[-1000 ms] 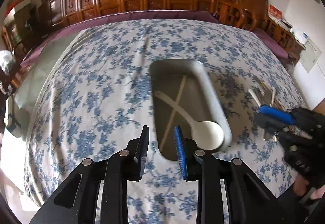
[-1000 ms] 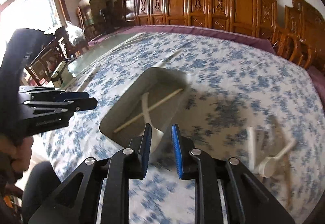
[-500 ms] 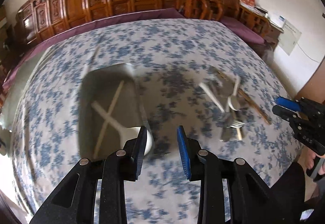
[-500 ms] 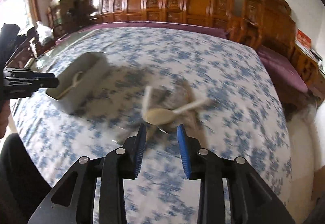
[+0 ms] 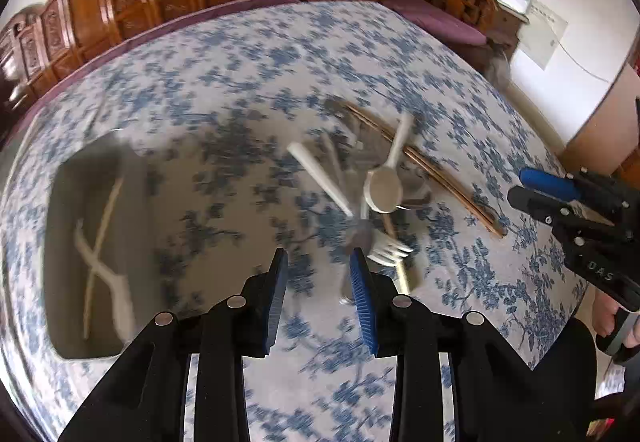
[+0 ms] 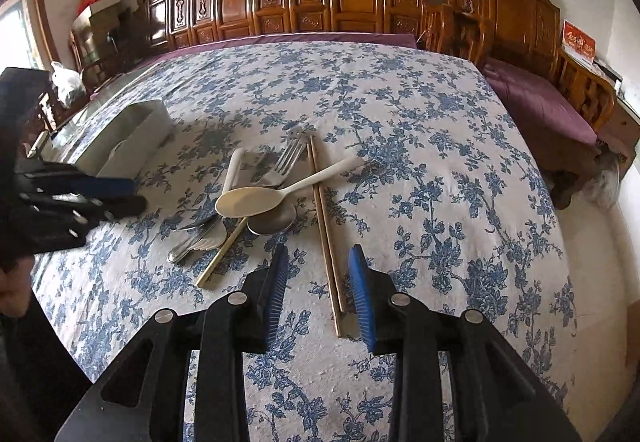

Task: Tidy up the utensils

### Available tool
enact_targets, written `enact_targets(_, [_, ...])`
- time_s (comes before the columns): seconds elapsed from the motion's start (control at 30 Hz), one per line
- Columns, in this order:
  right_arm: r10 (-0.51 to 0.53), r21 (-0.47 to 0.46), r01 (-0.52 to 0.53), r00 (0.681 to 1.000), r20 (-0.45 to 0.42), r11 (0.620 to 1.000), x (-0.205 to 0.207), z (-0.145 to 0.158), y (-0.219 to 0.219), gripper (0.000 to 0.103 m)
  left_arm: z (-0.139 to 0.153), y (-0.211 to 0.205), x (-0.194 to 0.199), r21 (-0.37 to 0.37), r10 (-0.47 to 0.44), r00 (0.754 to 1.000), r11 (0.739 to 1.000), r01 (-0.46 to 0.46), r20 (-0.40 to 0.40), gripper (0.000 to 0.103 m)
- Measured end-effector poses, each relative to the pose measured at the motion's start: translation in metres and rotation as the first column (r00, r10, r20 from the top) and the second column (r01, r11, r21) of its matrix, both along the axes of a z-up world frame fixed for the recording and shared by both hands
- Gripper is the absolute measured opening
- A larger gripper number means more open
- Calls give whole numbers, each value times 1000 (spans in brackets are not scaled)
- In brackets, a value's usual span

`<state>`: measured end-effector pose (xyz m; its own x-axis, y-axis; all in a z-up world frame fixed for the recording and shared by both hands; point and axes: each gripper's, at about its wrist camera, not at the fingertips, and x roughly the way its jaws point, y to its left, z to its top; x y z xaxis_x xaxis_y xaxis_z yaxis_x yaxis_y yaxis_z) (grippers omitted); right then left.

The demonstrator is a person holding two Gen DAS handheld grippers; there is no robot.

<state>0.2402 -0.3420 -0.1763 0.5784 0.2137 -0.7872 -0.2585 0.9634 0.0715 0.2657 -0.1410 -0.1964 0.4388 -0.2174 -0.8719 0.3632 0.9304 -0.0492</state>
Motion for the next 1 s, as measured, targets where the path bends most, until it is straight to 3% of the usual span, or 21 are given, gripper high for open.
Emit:
enact_targets(0.07, [-8, 8, 8, 1000, 3, 1000, 1, 2, -3, 34, -6, -9, 4, 5, -19, 1000, 1000, 19, -15, 31])
enact_targets(0.17, [-20, 12, 20, 1000, 7, 1000, 2, 4, -7, 34, -15, -21, 9, 13, -40, 999, 999, 41, -28, 41])
enact_targets(0.4, [-21, 14, 21, 1000, 6, 1000, 2, 4, -9, 34, -32, -40, 19, 69, -66, 996, 995, 70, -58, 40])
enact_targets(0.53, [-18, 18, 18, 1000, 4, 1000, 2, 4, -8, 34, -37, -37, 26, 76, -58, 996, 995, 63, -72, 29])
enact_targets(0.6, [-18, 15, 18, 1000, 1, 1000, 2, 3, -7, 34, -40, -33, 28, 71, -54, 995, 996, 60, -86, 12])
enact_targets(0.63, [-18, 16, 18, 1000, -1, 1000, 2, 2, -7, 34, -40, -32, 29, 67, -52, 995, 996, 58, -90, 8])
enact_targets(0.77, [-21, 14, 22, 1000, -8, 1000, 2, 0, -6, 34, -39, -23, 28, 55, -51, 995, 997, 56, -85, 2])
enact_targets(1.0, [1, -1, -1, 1000, -19, 1000, 1, -6, 1, 34, -18, -9, 15, 13, -60, 998, 998, 60, -22, 1])
